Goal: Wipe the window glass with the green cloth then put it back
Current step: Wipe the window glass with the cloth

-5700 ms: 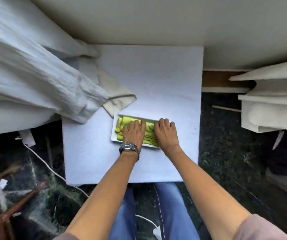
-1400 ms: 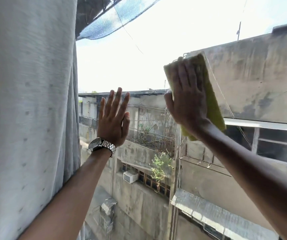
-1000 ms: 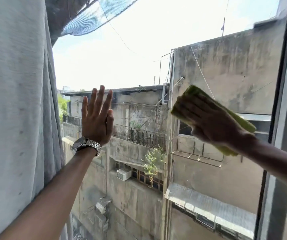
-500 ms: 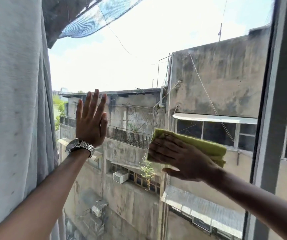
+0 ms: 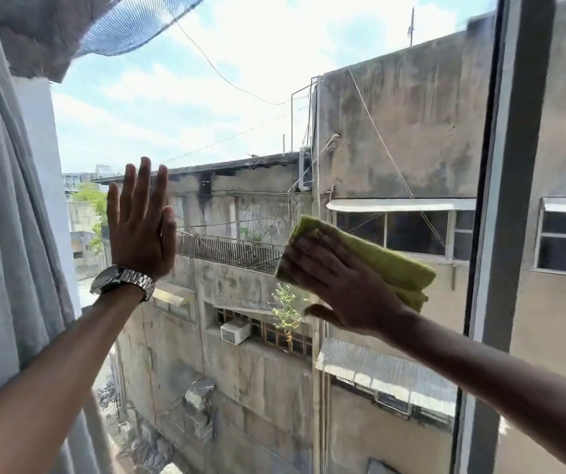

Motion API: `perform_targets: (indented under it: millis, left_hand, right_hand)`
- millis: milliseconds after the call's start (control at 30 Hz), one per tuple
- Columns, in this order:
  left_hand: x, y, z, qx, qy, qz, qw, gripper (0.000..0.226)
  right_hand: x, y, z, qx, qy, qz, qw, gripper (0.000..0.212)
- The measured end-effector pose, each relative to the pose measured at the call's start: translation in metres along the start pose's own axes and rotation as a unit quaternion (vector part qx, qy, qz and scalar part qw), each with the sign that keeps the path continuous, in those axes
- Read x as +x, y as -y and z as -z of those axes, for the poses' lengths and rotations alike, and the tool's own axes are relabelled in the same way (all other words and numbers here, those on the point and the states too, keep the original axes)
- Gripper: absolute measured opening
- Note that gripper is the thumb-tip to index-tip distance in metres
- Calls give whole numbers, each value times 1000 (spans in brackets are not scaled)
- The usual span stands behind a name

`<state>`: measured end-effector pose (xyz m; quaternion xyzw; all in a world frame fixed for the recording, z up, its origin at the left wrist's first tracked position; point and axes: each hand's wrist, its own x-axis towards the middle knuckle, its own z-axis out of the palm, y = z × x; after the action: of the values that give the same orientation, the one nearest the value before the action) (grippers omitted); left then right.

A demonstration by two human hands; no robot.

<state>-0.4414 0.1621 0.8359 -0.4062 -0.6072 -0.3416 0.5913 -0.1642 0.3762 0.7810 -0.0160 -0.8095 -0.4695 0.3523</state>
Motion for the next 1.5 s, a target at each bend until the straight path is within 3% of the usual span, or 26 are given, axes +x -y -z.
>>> perform_targets:
  millis: [67, 133, 200, 267, 367, 433, 467, 500, 567, 633, 667, 733, 833, 900, 967, 1000, 1033, 1067, 1133, 1167, 1200, 1267, 1367, 1433, 1500]
  left_hand:
    - [-2, 0, 1, 3, 3, -1, 1000, 58]
    - [-2, -1, 2, 1, -1, 0, 1000, 58]
    - [-1, -2, 3, -3, -4, 2, 1000, 58]
    - [0, -3, 2, -2, -4, 3, 1000, 59]
    - [0, -1, 1, -4, -2, 6, 1000, 59]
    - [-1, 1, 0, -8, 1, 5, 1000, 59]
    - [-1, 1, -1, -8, 2, 7, 1000, 59]
    - [-1, 1, 0, -8, 2, 7, 1000, 59]
    - [0, 1, 0, -5, 3, 5, 1000, 59]
    - [-1, 2, 0, -5, 3, -1, 1000, 59]
    - [-1, 3, 0, -5, 1, -2, 1000, 59]
    - [-2, 3, -1, -7, -6, -2, 1000, 58]
    - [0, 3, -2, -12, -6, -7, 1000, 58]
    - [0, 4, -2, -12, -6, -9, 1000, 58]
    - [-1, 6, -4, -10, -12, -13, 1000, 57]
    - [-1, 7, -6, -9, -14, -15, 1000, 57]
    - [-2, 9, -7, -8, -16, -15, 1000, 57]
    - [-2, 9, -8, -7, -18, -15, 1000, 57]
    - [-1, 9, -8, -5, -19, -17, 1000, 57]
    - [0, 9, -8, -4, -17, -19, 1000, 57]
    - [0, 9, -7, -3, -15, -20, 1000, 57]
    - [-1, 9, -6, -3, -11, -16, 1000, 58]
    - [-2, 7, -6, -10, -8, -8, 1000, 58]
    - [0, 7, -6, -12, -5, -7, 1000, 58]
    - [0, 6, -5, -13, -2, -4, 1000, 58]
  right_hand:
    - [-23, -16, 2, -23, 14, 117, 993, 73]
    - [-28, -48, 6, -43, 15, 117, 992, 74]
    - [-22, -81, 16, -53, 1, 20, 998, 75]
    - [-16, -105, 26, -47, -19, -137, 989, 72]
    - [10, -92, 34, 27, -91, -393, 915, 67]
    - [39, -47, 31, 71, -123, -476, 868, 67]
    - [49, -21, 25, 74, -117, -447, 884, 67]
    - [55, 5, 19, 68, -96, -364, 924, 68]
    - [48, 37, 11, 34, -36, -98, 994, 70]
    - [35, 27, 9, -7, 3, 109, 994, 67]
    - [35, 12, 10, -19, 4, 155, 988, 65]
    - [46, -28, 15, -18, -13, 144, 989, 60]
    - [68, -96, 36, -35, -98, -55, 993, 57]
    - [71, -132, 48, -16, -164, -260, 951, 58]
    - [75, -134, 52, 21, -193, -448, 873, 60]
    - [80, -119, 49, 21, -195, -501, 843, 62]
    - [84, -95, 44, 18, -190, -508, 840, 64]
    - [86, -67, 37, 20, -174, -458, 871, 65]
    - [72, -9, 20, 23, -100, -198, 975, 69]
    - [58, 11, 14, 12, -53, -45, 997, 72]
    - [44, 15, 9, -6, -15, 82, 997, 73]
    - [27, -7, 7, -29, 15, 219, 975, 72]
    - [29, -65, 11, -32, -9, 186, 982, 64]
    - [40, -107, 23, -47, -61, 77, 994, 63]
    - [51, -144, 35, -35, -118, -92, 988, 66]
